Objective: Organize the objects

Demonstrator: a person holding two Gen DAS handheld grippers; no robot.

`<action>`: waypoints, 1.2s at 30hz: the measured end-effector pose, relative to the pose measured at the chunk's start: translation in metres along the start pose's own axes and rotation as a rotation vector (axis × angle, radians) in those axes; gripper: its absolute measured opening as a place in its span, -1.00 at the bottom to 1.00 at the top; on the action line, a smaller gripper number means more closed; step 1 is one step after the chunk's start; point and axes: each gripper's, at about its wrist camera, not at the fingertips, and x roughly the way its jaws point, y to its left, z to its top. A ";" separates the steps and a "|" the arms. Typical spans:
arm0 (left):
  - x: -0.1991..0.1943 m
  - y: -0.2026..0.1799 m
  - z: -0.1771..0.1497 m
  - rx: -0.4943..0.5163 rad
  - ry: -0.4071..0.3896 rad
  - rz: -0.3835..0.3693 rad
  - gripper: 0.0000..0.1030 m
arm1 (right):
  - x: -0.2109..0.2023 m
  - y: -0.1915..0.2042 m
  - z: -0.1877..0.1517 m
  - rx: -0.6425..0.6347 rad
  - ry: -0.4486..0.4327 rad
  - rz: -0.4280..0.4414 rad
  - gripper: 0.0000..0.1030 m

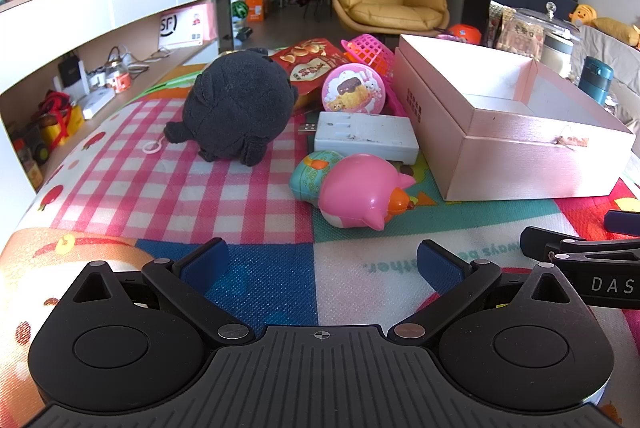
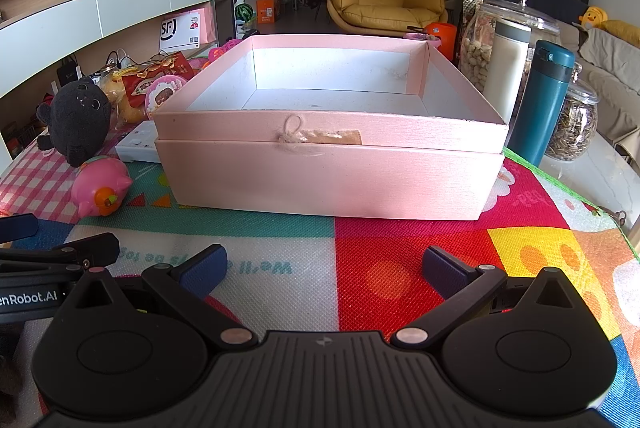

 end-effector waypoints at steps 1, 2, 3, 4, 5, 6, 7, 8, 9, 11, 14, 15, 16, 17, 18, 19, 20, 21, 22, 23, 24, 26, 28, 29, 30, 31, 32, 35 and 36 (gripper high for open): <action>0.000 0.000 0.000 0.000 0.000 0.000 1.00 | 0.000 0.000 0.000 0.000 0.000 0.000 1.00; 0.000 0.000 0.000 0.000 0.000 0.000 1.00 | 0.000 0.000 0.000 0.000 0.000 0.000 1.00; 0.000 0.000 0.000 0.001 0.000 0.001 1.00 | 0.000 0.000 0.000 0.000 0.000 0.001 1.00; 0.000 0.000 0.000 0.000 0.000 0.000 1.00 | -0.001 0.000 0.000 0.000 0.000 0.001 1.00; 0.000 0.000 0.000 0.001 0.000 0.001 1.00 | -0.001 0.000 0.000 0.000 0.000 0.001 1.00; 0.000 0.000 0.000 0.001 0.001 0.001 1.00 | -0.001 0.000 0.000 0.001 0.000 0.001 1.00; 0.000 0.000 0.000 0.001 0.001 0.001 1.00 | 0.000 0.000 0.000 0.000 0.000 0.001 1.00; 0.000 0.000 0.000 0.003 0.001 0.003 1.00 | 0.000 0.000 0.000 0.000 0.000 0.001 1.00; -0.001 -0.002 0.000 0.004 0.001 0.003 1.00 | 0.000 0.000 0.000 0.000 0.000 0.001 1.00; -0.001 -0.002 0.000 0.004 0.001 0.003 1.00 | 0.000 0.000 0.000 0.001 0.000 0.001 1.00; -0.002 -0.003 0.000 0.004 0.001 0.004 1.00 | 0.000 0.000 0.000 0.000 0.000 0.001 1.00; -0.001 0.000 0.000 0.004 0.001 0.004 1.00 | 0.000 0.000 0.000 -0.001 0.000 0.000 1.00; -0.001 0.000 0.000 0.004 0.001 0.004 1.00 | 0.000 0.000 0.000 -0.001 0.000 0.000 1.00; -0.001 0.000 0.000 0.006 0.001 0.006 1.00 | 0.000 0.001 0.000 -0.001 0.000 0.000 1.00; 0.002 -0.002 0.001 0.009 0.000 0.009 1.00 | 0.000 0.001 0.000 -0.002 0.000 -0.001 1.00; 0.003 -0.002 0.001 0.011 0.000 0.011 1.00 | 0.001 0.002 0.001 -0.004 0.000 -0.001 1.00; 0.003 -0.002 0.001 0.013 0.000 0.013 1.00 | 0.000 0.001 0.001 -0.004 0.000 -0.002 1.00; 0.003 -0.001 0.000 0.015 0.000 0.015 1.00 | 0.000 0.002 0.001 -0.004 0.000 -0.001 1.00; 0.004 -0.004 -0.001 0.018 0.000 0.018 1.00 | 0.000 0.001 0.001 -0.004 0.000 -0.001 1.00; 0.004 -0.005 0.000 0.020 0.000 0.019 1.00 | 0.000 0.001 0.001 -0.003 0.000 -0.001 1.00; 0.005 -0.005 0.001 0.019 0.000 0.019 1.00 | 0.000 0.001 0.001 -0.003 0.000 0.000 1.00; 0.005 -0.005 0.001 0.020 0.000 0.019 1.00 | 0.000 0.002 0.000 -0.001 0.000 0.001 1.00; 0.005 -0.005 0.001 0.020 0.000 0.019 1.00 | 0.000 0.002 0.001 -0.001 0.001 0.001 1.00; 0.005 -0.005 0.001 0.020 0.000 0.019 1.00 | 0.000 0.002 0.001 -0.001 0.001 0.002 1.00; 0.005 -0.005 0.001 0.019 0.000 0.018 1.00 | 0.000 0.002 0.001 -0.001 0.000 0.002 1.00; 0.005 -0.005 0.001 0.019 -0.001 0.018 1.00 | 0.000 0.002 0.001 -0.001 0.001 0.002 1.00; 0.005 -0.005 0.001 0.019 -0.001 0.018 1.00 | 0.000 0.002 0.001 -0.001 0.001 0.002 1.00; 0.005 -0.005 0.001 0.017 0.000 0.015 1.00 | 0.000 0.002 0.001 -0.002 0.001 0.002 1.00; 0.005 -0.004 0.001 0.015 0.000 0.011 1.00 | 0.000 0.002 0.001 -0.001 0.001 0.003 1.00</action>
